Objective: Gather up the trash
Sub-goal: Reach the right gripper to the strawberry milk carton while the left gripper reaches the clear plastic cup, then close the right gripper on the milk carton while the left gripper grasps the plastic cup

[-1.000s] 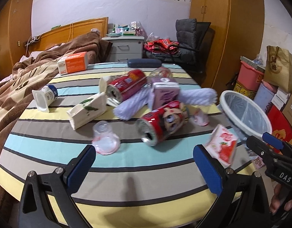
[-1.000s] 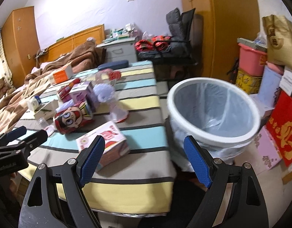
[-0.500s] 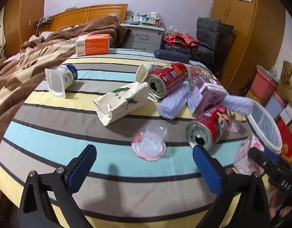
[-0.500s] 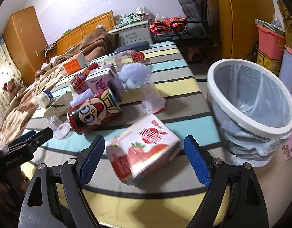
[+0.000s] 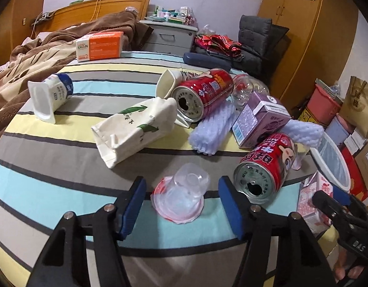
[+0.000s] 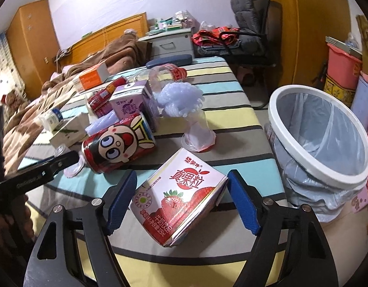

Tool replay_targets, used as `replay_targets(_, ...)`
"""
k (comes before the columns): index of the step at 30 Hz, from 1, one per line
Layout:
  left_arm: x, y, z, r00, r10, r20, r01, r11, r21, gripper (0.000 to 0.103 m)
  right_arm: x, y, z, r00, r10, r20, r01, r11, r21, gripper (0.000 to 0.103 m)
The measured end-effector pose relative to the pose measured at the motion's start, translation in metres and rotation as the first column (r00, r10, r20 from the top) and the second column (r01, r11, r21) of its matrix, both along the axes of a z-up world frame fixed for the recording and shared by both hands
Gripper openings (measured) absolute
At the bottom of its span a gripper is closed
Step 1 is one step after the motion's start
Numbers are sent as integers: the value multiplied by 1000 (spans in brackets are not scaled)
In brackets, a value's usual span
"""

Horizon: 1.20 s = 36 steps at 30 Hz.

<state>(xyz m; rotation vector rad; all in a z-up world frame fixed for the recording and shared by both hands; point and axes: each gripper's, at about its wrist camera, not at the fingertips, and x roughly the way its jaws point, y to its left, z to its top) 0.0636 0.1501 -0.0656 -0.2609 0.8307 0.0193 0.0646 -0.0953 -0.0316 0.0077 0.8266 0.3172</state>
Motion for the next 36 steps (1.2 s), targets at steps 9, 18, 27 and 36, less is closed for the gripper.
replay_targets(9, 5, -3, -2, 1000, -8, -2, 8, 1000, 22, 46, 2, 14, -3, 996, -49, -79, 49, 999, -10, 79)
replay_targets(18, 4, -6, -1, 1000, -24, -4, 24, 999, 35, 46, -6, 17, 2, 990, -80, -112, 69, 993, -99, 79)
replay_targets(27, 3, -12, 0, 1000, -27, -6, 27, 998, 50, 46, -13, 11, -1, 979, -111, -169, 107, 994, -29, 79)
replay_targets(36, 2, -14, 0, 999, -32, -1, 32, 998, 51, 45, -19, 25, -13, 977, -139, -159, 124, 987, -102, 79)
